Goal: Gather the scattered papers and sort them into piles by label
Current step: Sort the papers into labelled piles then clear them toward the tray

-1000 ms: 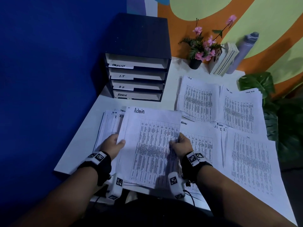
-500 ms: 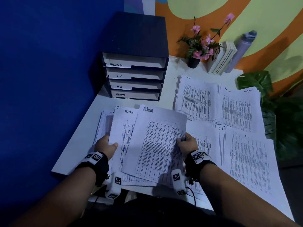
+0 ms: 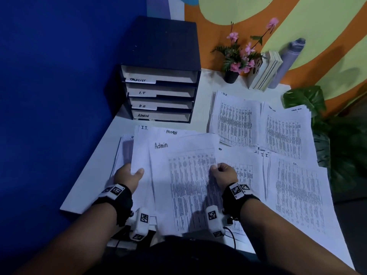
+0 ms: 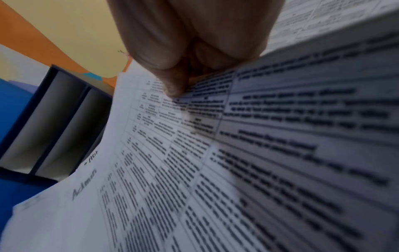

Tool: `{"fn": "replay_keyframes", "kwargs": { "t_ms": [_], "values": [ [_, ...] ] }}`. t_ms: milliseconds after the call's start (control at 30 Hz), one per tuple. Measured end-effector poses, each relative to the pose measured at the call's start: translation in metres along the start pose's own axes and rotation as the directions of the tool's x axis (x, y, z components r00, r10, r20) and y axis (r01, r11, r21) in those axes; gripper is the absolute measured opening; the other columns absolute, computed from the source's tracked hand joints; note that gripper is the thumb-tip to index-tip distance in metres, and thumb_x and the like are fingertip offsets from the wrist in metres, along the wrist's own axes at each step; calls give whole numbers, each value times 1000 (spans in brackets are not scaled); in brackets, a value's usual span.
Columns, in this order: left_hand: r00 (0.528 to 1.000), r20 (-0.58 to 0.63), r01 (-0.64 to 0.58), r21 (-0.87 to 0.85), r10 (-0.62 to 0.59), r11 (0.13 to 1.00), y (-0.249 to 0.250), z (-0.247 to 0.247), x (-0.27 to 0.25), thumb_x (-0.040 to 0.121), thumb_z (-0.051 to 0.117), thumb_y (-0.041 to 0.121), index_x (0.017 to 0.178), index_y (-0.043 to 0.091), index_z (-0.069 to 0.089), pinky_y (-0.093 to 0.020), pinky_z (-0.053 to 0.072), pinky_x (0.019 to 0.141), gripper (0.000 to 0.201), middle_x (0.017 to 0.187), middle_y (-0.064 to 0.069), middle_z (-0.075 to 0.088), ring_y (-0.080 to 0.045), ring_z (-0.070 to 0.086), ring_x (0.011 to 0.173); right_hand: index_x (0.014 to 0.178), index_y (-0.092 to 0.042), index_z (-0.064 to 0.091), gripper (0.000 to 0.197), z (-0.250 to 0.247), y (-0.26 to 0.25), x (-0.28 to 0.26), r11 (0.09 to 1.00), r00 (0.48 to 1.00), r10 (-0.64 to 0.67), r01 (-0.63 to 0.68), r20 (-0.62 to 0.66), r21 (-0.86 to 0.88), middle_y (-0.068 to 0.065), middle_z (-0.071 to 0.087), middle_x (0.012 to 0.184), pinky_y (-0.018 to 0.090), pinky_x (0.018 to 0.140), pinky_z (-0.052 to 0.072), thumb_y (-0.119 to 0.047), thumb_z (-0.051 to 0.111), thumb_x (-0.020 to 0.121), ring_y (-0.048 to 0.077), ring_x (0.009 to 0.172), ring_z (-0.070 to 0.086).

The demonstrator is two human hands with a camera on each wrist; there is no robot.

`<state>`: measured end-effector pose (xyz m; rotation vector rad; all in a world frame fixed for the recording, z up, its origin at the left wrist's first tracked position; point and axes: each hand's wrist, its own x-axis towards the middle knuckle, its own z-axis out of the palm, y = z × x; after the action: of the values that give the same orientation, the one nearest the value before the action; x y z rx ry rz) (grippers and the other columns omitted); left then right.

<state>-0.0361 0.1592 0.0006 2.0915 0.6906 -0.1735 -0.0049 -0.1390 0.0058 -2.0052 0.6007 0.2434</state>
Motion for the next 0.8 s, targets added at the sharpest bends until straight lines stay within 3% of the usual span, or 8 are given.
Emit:
{"fn": "replay_keyframes", "kwargs": {
  "t_ms": [167, 300, 400, 500, 567, 600, 667, 800],
  "values": [
    [992, -102, 71, 2, -70, 997, 1, -10, 7, 91, 60, 22, 116, 4, 61, -38, 46, 91, 31, 118, -19, 64, -37, 60, 106, 76, -3, 54, 33, -35, 8, 12, 983, 989, -24, -3, -143, -185, 8, 52, 67, 26, 64, 37, -26, 47, 98, 25, 69, 50],
    [970, -207, 113, -82, -128, 990, 7, -19, 12, 93, 57, 18, 117, 0, 57, -39, 44, 91, 30, 120, -22, 61, -39, 58, 108, 77, -9, 54, 19, -66, 18, 17, 954, 972, -27, -45, -232, -297, 0, 48, 65, 24, 64, 36, -10, 47, 95, 24, 66, 48],
    [952, -259, 131, -145, -165, 981, 13, -22, 15, 93, 56, 17, 120, 0, 56, -38, 42, 92, 32, 124, -22, 60, -39, 56, 111, 83, -8, 56, 19, -83, 22, 16, 931, 961, -17, -86, -277, -355, 7, 52, 71, 25, 58, 38, 3, 42, 88, 25, 64, 48],
    [948, -282, 100, -188, -151, 977, 20, -21, 14, 92, 57, 17, 116, 0, 59, -35, 43, 88, 29, 120, -20, 62, -37, 58, 107, 115, -10, 57, 35, -83, 16, 9, 919, 963, -34, -74, -266, -387, 18, 59, 110, 34, 75, 49, 6, 51, 84, 30, 89, 56],
    [956, -265, 71, -207, -126, 976, 26, -16, 11, 91, 58, 17, 112, 1, 61, -33, 42, 84, 26, 116, -19, 64, -36, 60, 103, 143, -14, 39, 63, -77, 12, 7, 863, 953, -119, -40, -278, -504, 14, 40, 143, 49, 100, 42, -7, 63, 86, 34, 124, 44],
    [961, -252, 59, -213, -113, 975, 31, -13, 9, 91, 59, 17, 110, 1, 61, -32, 43, 83, 25, 113, -19, 65, -35, 61, 101, 146, -15, 35, 65, -72, 8, 6, 864, 950, -169, 14, -264, -503, 11, 35, 147, 51, 106, 37, -15, 64, 88, 34, 131, 39],
    [972, -219, 32, -222, -81, 975, 42, -4, 4, 90, 62, 19, 106, 1, 61, -34, 46, 83, 24, 109, -18, 66, -34, 62, 99, 143, -16, 42, 52, -62, -5, 4, 951, 974, -188, 150, -124, -270, 10, 43, 143, 45, 108, 38, -24, 59, 94, 29, 129, 45],
    [990, -143, -30, -262, -8, 965, 63, 17, -9, 87, 68, 21, 95, 7, 60, -31, 47, 79, 18, 95, -9, 64, -27, 62, 90, 108, -19, 60, 17, -41, -28, -10, 971, 969, -59, 0, 238, 241, 6, 70, 102, 41, 87, 52, -31, 54, 98, 22, 89, 65]
  ]
}}
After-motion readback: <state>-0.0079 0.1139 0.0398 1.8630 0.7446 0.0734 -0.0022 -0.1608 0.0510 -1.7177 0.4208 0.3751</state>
